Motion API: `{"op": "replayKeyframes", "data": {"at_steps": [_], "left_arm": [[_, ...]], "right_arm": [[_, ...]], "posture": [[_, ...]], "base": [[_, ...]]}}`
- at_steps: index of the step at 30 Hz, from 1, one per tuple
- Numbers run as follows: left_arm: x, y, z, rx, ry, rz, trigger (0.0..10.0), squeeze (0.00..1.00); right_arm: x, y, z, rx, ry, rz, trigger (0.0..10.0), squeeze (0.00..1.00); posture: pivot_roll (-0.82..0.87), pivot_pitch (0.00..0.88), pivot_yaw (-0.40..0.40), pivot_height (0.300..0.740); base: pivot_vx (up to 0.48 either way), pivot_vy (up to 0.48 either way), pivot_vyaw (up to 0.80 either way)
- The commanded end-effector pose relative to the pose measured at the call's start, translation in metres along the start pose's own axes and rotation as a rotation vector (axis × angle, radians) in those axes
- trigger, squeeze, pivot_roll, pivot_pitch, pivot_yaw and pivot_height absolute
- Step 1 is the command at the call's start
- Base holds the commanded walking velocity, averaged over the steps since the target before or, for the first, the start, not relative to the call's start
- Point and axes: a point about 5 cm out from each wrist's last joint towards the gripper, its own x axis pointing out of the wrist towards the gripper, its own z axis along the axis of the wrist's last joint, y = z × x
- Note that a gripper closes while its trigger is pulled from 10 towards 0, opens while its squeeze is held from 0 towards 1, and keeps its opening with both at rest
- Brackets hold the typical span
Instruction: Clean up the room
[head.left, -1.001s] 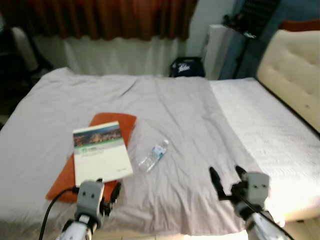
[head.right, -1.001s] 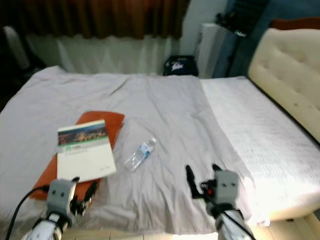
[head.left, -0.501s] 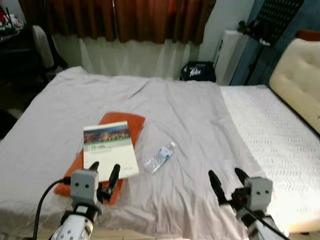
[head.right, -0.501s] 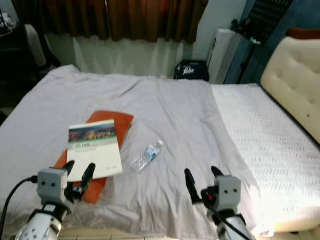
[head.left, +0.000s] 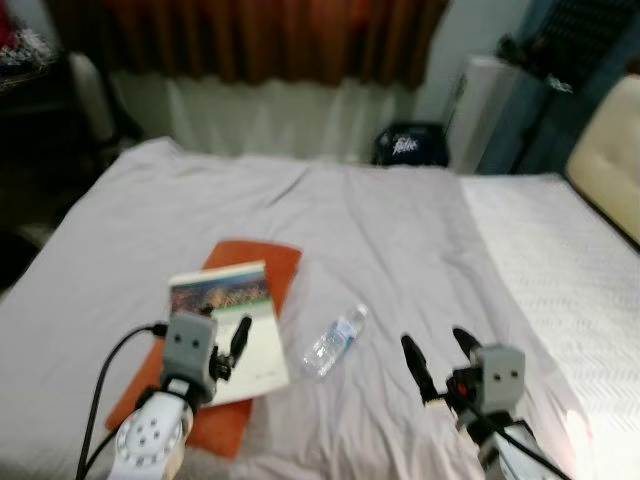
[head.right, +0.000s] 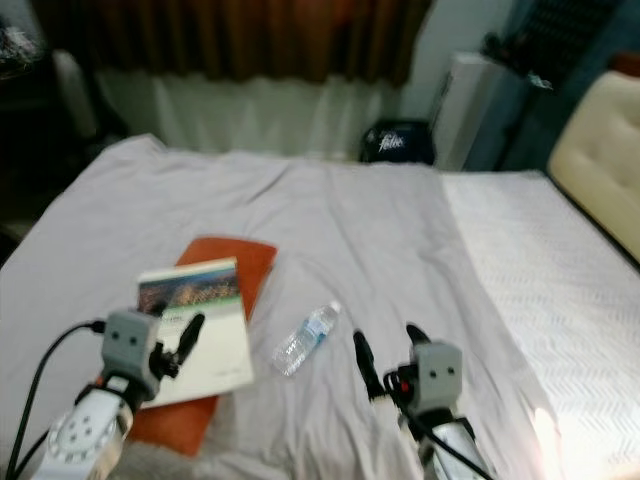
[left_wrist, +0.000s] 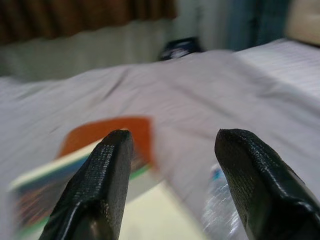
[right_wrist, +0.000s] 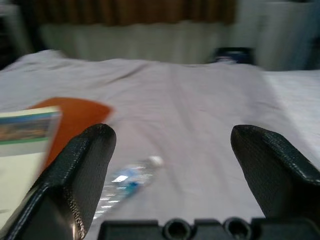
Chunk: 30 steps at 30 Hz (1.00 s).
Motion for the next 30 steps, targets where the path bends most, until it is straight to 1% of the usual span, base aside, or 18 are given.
{"op": "replayKeyframes", "data": {"at_steps": [1, 6, 8, 12, 15, 20, 24, 25, 30], "left_arm": [[0.000, -0.007, -0.003, -0.016, 0.012, -0.028, 10.0, 0.00], [0.003, -0.007, -0.007, -0.041, 0.027, -0.030, 10.0, 0.00], [0.004, -0.005, -0.008, -0.061, 0.035, -0.019, 10.0, 0.00], [0.006, -0.002, -0.009, -0.059, 0.040, -0.015, 10.0, 0.00], [0.009, 0.001, -0.010, -0.031, 0.044, -0.021, 10.0, 0.00], [0.010, 0.001, -0.011, -0.027, 0.046, -0.026, 10.0, 0.00], [0.011, 0.002, -0.016, -0.029, 0.054, -0.038, 10.0, 0.00], [0.010, 0.002, -0.018, -0.030, 0.055, -0.042, 10.0, 0.00], [0.006, 0.001, -0.018, -0.042, 0.040, -0.050, 10.0, 0.00]], "right_arm": [[-0.005, -0.006, -0.002, -0.015, 0.016, -0.034, 10.0, 0.00], [-0.006, -0.004, -0.006, -0.009, 0.045, -0.051, 10.0, 0.00], [-0.005, -0.004, -0.008, -0.012, 0.061, -0.055, 10.0, 0.00], [-0.004, -0.003, -0.009, -0.008, 0.071, -0.055, 10.0, 0.00], [-0.002, -0.001, -0.010, -0.011, 0.080, -0.053, 10.0, 0.00], [-0.001, -0.001, -0.010, -0.017, 0.089, -0.053, 10.0, 0.00], [0.000, 0.000, -0.010, -0.017, 0.088, -0.052, 10.0, 0.00], [0.000, 0.000, -0.010, -0.016, 0.088, -0.052, 10.0, 0.00], [0.000, 0.000, -0.010, -0.011, 0.086, -0.054, 10.0, 0.00]], "posture": [[0.03, 0.000, -0.044, 0.736], [0.02, 0.000, -0.036, 0.736], [0.02, 0.000, -0.036, 0.727], [0.02, 0.000, -0.033, 0.717], [0.02, 0.000, -0.032, 0.693], [0.02, 0.000, -0.032, 0.678], [0.02, 0.000, -0.031, 0.653], [0.02, 0.000, -0.030, 0.643], [0.02, 0.000, -0.029, 0.623]], "base": [[0.000, 0.000, 0.00], [0.000, 0.000, 0.00], [0.000, 0.000, 0.00], [0.000, 0.000, 0.00], [0.000, 0.000, 0.00], [0.000, 0.000, 0.00], [0.000, 0.000, 0.00], [0.000, 0.000, 0.00], [0.000, 0.000, 0.00]]}}
